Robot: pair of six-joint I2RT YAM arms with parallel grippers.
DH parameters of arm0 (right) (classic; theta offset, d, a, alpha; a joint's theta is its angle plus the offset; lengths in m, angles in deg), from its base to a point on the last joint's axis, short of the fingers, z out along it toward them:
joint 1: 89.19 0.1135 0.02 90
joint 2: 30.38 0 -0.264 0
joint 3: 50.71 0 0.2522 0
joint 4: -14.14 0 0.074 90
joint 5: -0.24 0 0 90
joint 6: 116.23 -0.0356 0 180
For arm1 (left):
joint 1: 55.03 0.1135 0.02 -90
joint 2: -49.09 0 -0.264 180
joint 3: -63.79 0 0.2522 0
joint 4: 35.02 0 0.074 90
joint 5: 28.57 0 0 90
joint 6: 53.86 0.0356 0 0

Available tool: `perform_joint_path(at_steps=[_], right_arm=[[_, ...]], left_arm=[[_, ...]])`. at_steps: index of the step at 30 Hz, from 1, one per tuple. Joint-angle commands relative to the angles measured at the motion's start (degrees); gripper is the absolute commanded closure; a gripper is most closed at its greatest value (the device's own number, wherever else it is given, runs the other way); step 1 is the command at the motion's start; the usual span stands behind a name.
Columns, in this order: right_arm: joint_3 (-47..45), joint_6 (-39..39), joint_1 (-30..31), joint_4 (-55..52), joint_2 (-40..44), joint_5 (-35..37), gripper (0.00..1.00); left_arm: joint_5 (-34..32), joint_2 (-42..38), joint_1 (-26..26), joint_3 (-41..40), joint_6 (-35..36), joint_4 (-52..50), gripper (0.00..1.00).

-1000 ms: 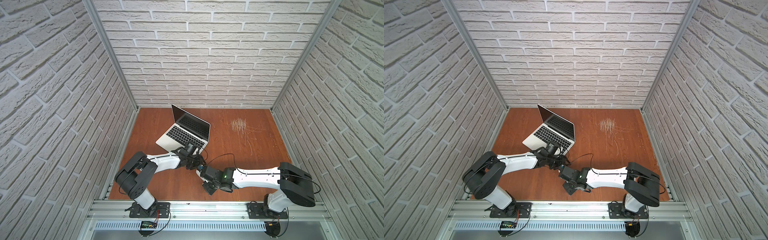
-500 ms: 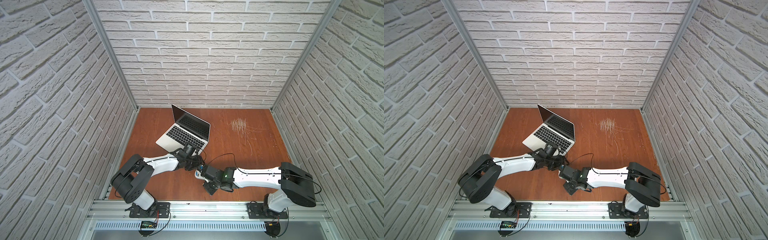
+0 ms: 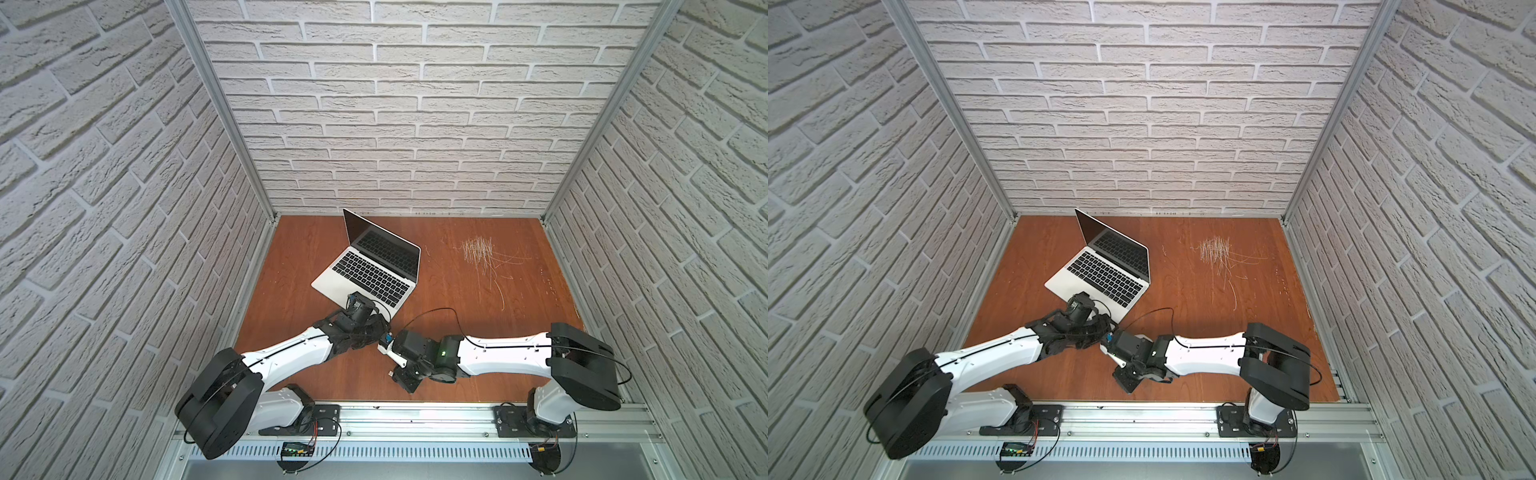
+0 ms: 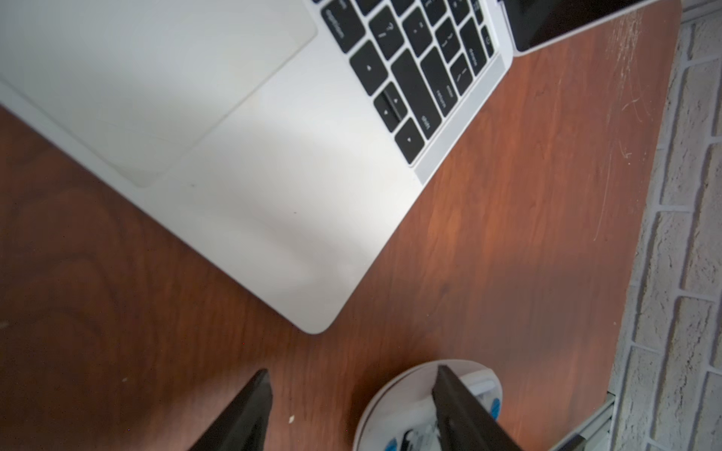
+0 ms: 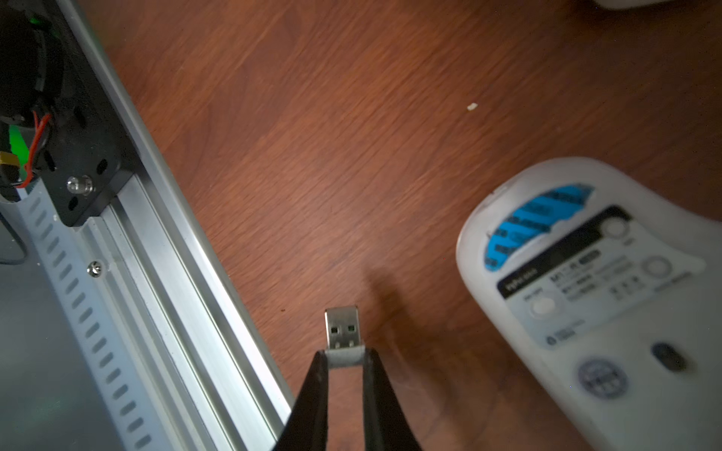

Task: Remove the wireless mouse receiver from the laptop
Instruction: Adjust the mouse at the center of the board.

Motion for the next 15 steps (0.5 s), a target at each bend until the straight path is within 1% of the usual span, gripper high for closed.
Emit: perform_joint_path(at_steps=[1,15], right_arm=[[1.1,-3.4,-2.5,-0.3,-2.7,5.9,0.97],[3.4,-3.4,-4.8,-0.8,-6.5,7.3,0.97]], left_arm=[[4.2,-2.9,-1.1,-1.5,0.9,-4.1,0.34],[4.0,-6.0,-0.5,-3.4,-0.3,-5.6,0.36]])
